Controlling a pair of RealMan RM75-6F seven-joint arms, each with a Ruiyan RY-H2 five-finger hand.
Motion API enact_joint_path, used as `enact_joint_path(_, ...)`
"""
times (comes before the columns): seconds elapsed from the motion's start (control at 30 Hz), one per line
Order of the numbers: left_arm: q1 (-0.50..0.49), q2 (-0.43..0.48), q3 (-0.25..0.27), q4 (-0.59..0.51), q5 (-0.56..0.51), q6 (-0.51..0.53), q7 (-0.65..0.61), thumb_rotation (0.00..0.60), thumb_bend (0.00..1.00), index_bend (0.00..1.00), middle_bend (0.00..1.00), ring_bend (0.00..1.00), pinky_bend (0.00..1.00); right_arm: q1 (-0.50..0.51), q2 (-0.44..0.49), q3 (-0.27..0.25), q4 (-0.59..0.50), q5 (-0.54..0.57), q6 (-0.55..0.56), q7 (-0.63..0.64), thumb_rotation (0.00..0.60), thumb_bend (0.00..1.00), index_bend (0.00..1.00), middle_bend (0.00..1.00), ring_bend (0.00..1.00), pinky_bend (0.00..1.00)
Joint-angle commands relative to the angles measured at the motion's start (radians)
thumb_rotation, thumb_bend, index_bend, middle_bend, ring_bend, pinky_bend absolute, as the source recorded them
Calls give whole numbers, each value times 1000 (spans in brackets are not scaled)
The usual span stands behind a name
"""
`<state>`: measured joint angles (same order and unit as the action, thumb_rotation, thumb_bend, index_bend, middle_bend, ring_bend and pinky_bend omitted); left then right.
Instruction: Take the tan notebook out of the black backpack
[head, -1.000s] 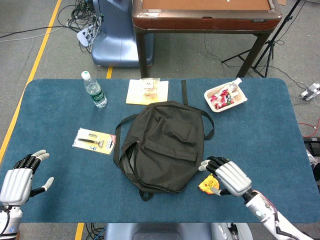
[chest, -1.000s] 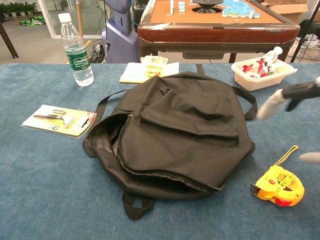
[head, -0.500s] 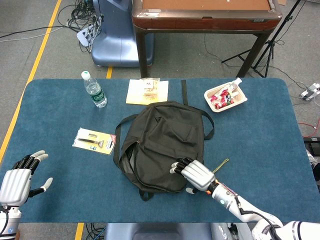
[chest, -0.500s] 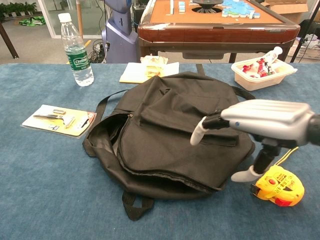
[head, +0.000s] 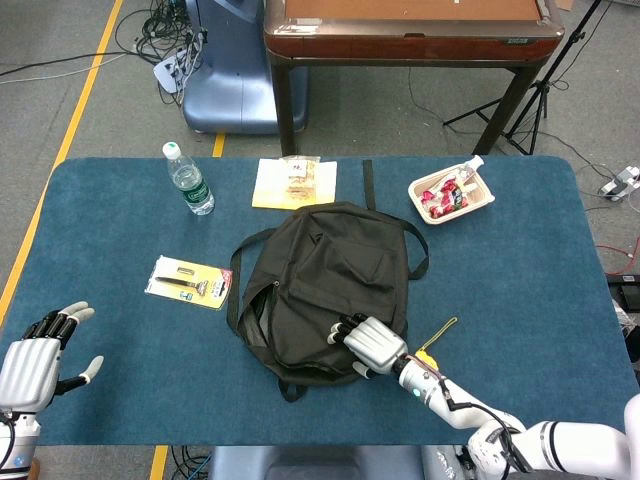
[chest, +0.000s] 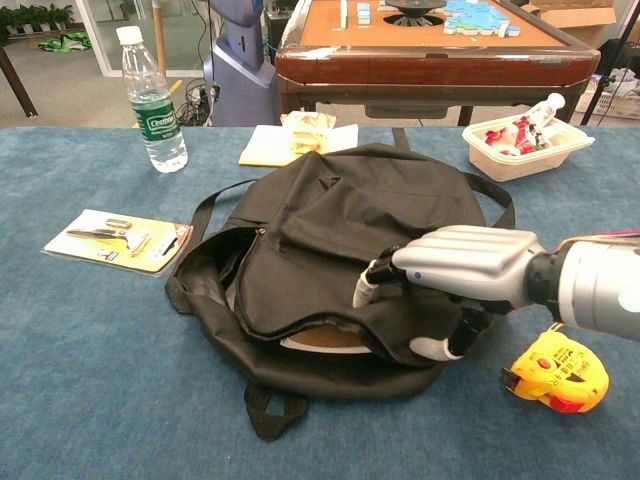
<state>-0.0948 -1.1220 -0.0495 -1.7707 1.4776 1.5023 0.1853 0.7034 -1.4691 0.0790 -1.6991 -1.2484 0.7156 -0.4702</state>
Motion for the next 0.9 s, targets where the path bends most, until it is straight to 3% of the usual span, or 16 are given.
enact_joint_path(0.03,1,2,0,0,-1,1,-3,600,215,245,202,187,254,14,-6,2,8,21,5,-6,600,521,270,195,95,206)
enact_joint_path(0.17,1,3,0,2,0,0,-7,600,215,245,202,187,254,20,-4,4,13,40,20,13,600,586,324,207,95,206)
enact_joint_path(0.27,-3,1,-2,2,0,-6,-14,600,215,245,202,187,254,19,-9,9,22,35,42,37,600,629,433,242,95,205)
enact_joint_path(0.5,-34,5,-15,16,17,-36,-37,600,215,245,202,187,254,2,-13,36,35,13,117,115,600,650,581,326,130,206)
enact_joint_path(0.57,-67,3,-30,30,39,-60,-75,600,215,252,202,188,254,-14,-16,73,34,28,169,168,600,651,621,344,148,206)
enact_joint_path(0.9,-221,-24,-30,131,238,-146,-323,600,215,351,330,308,264,-35,-57,144,20,149,288,172,600,658,645,362,169,206)
